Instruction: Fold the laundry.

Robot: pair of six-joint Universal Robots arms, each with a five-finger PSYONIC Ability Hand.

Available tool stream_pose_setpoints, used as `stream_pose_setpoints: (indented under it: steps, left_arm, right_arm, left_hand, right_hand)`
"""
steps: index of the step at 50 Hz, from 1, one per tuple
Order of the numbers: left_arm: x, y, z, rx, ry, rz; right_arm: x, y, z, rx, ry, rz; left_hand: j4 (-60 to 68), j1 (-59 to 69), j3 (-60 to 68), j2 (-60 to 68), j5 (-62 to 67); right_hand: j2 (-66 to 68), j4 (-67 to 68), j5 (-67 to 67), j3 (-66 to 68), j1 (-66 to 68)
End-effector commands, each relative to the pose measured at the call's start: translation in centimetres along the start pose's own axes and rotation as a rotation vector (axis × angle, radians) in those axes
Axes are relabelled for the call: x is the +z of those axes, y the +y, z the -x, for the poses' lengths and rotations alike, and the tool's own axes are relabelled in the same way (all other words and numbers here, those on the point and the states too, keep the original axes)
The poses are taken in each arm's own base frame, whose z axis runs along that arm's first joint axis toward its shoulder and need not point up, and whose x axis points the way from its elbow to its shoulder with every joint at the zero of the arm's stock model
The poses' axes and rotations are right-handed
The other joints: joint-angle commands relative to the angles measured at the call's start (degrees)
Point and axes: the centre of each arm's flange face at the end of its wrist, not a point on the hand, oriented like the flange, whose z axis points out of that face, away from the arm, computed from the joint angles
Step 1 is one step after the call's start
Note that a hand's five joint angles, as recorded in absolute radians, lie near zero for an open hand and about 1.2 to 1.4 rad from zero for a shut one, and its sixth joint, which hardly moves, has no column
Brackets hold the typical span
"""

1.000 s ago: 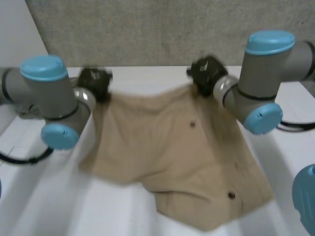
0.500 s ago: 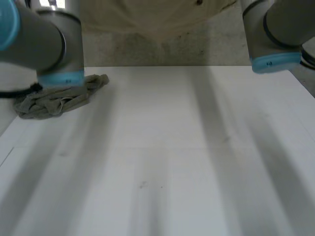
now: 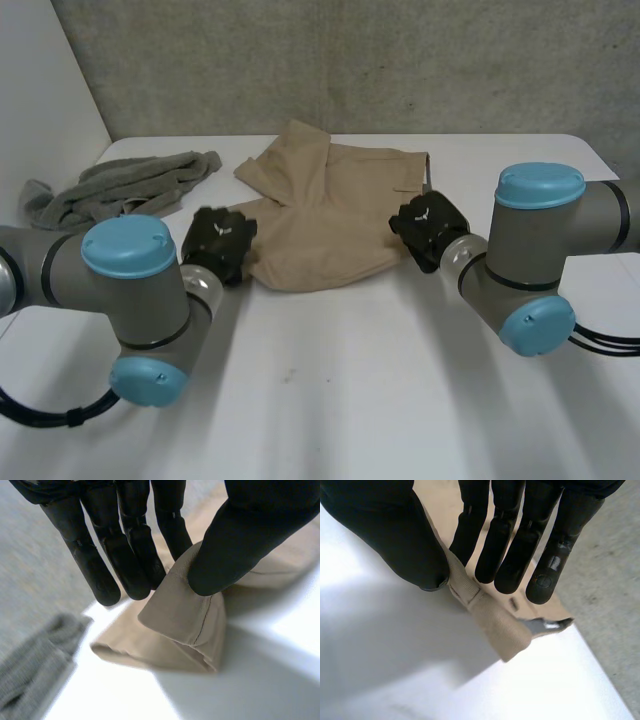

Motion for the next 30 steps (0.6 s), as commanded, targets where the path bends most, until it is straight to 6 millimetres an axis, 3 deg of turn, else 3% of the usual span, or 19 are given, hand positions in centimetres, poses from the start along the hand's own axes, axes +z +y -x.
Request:
stream_pose_setpoints:
  steps: [1, 9, 17, 23, 26, 27, 28, 30]
  left_arm:
    - [-3.5, -0.2, 0.4, 0.029, 0.051, 0.109]
    - [-7.9, -0.4, 0.8, 0.178, 0.104, 0.182]
    - [-13.8, 0.3, -1.7, 0.294, 0.288, 0.307]
    - [-15.3, -0.8, -1.2, 0.296, 0.309, 0.317]
    - [-15.7, -2.1, -0.9, 0.286, 0.305, 0.26]
    - [-15.7, -2.4, -0.7, 0.284, 0.304, 0.247]
    - [-15.6, -2.9, -0.5, 0.281, 0.298, 0.222]
    - [-15.3, -3.5, -0.2, 0.278, 0.289, 0.194]
  right_arm:
    - [-2.6, -0.4, 0.0, -0.001, -0.089, 0.113]
    - [-6.6, -0.2, 0.9, 0.0, -0.245, 0.276]
    - [-11.9, -0.1, 1.2, -0.141, -0.364, 0.383]
    - [-14.5, 1.2, 1.5, -0.18, -0.408, 0.438]
    - [-15.3, 1.9, 1.1, -0.181, -0.411, 0.461]
    - [-15.5, 2.0, 1.0, -0.18, -0.407, 0.466]
    - [-15.6, 2.1, 0.8, -0.175, -0.403, 0.467]
    - [-15.7, 2.1, 0.4, -0.167, -0.386, 0.46]
  left_hand:
    - [11.1, 14.0, 11.4, 11.2, 13.5]
    - [11.1, 14.0, 11.4, 11.2, 13.5]
    - [11.1, 14.0, 11.4, 11.2, 13.5]
    - [8.1, 11.0, 8.4, 8.2, 10.5]
    - [-15.9, -13.0, -15.5, -15.8, -13.5]
    - [-28.6, -25.7, -28.3, -28.5, -26.2]
    - [-50.7, -47.8, -50.4, -50.7, -48.3]
    - [-56.0, -53.1, -55.7, -55.9, -53.6]
  right_hand:
    - [12.3, 11.7, 13.2, 12.2, 23.4]
    - [12.3, 11.7, 13.2, 12.2, 23.4]
    - [12.3, 11.7, 13.2, 12.2, 23.4]
    - [12.3, 11.7, 13.2, 12.2, 23.4]
    - [12.3, 11.7, 13.2, 12.2, 23.4]
    - [12.3, 11.7, 13.2, 12.2, 23.4]
    - [12.3, 11.7, 13.2, 12.2, 23.4]
    - [12.3, 11.7, 13.2, 12.2, 23.4]
